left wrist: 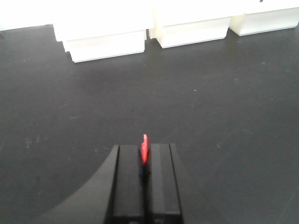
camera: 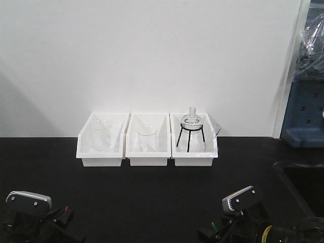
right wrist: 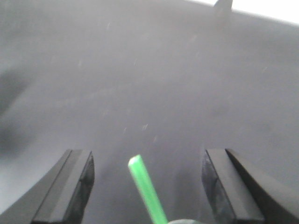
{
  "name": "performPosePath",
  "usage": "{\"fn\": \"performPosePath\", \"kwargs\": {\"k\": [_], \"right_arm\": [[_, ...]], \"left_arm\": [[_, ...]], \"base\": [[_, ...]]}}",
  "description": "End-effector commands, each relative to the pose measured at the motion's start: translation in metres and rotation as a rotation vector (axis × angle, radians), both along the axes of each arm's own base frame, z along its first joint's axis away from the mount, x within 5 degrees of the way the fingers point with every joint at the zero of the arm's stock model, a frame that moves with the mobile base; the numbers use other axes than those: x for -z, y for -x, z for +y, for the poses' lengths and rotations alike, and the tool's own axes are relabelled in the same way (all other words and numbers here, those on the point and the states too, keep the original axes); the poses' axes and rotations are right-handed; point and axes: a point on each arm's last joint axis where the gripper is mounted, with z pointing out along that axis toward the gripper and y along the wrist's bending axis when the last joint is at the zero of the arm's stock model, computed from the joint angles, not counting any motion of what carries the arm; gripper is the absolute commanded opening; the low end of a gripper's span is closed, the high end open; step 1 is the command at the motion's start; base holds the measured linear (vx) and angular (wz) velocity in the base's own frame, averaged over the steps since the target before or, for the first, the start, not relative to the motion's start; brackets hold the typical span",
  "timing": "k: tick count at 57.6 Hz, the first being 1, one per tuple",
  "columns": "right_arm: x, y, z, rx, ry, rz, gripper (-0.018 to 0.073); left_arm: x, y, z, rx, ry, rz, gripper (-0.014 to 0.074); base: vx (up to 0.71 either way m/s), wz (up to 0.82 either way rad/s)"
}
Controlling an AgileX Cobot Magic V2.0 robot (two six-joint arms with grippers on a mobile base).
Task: Sort red and green spoons into left cabinet
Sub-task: 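Lift both spoons up out of the beakers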
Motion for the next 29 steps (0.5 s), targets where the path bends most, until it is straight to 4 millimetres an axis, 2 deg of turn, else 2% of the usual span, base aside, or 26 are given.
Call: {"fn": "performPosePath", "kwargs": {"k": [1, 11, 19, 29], "right_arm": [[-0.0212, -0.0038, 0.0053, -0.038, -0.06, -0.09, 0.054], [-0.0185, -0.004, 0.0049, -0.037, -0.049, -0.08, 0.0483], [-0.0185, -0.0039, 0.005, -0.041, -0.045, -0.083, 0.0358], [-0.0187, -0.0039, 0.0051, -0.042, -0.047, -0.084, 0.0162]], "left_arm": [[-0.0239, -0.0053, -0.0036, 0.002, 0.045, -0.134, 0.0111], [-0.0238, -0.0053, -0.0036, 0.002, 0.044, -0.133, 0.011], [-0.0238, -0.0053, -0.0036, 0.002, 0.044, -0.133, 0.0111], [-0.0239, -0.0053, -0.0036, 0.002, 0.045, -0.134, 0.0111]], "base": [[0.0, 0.0], [0.0, 0.0], [0.0, 0.0], [0.0, 0.0]]}}
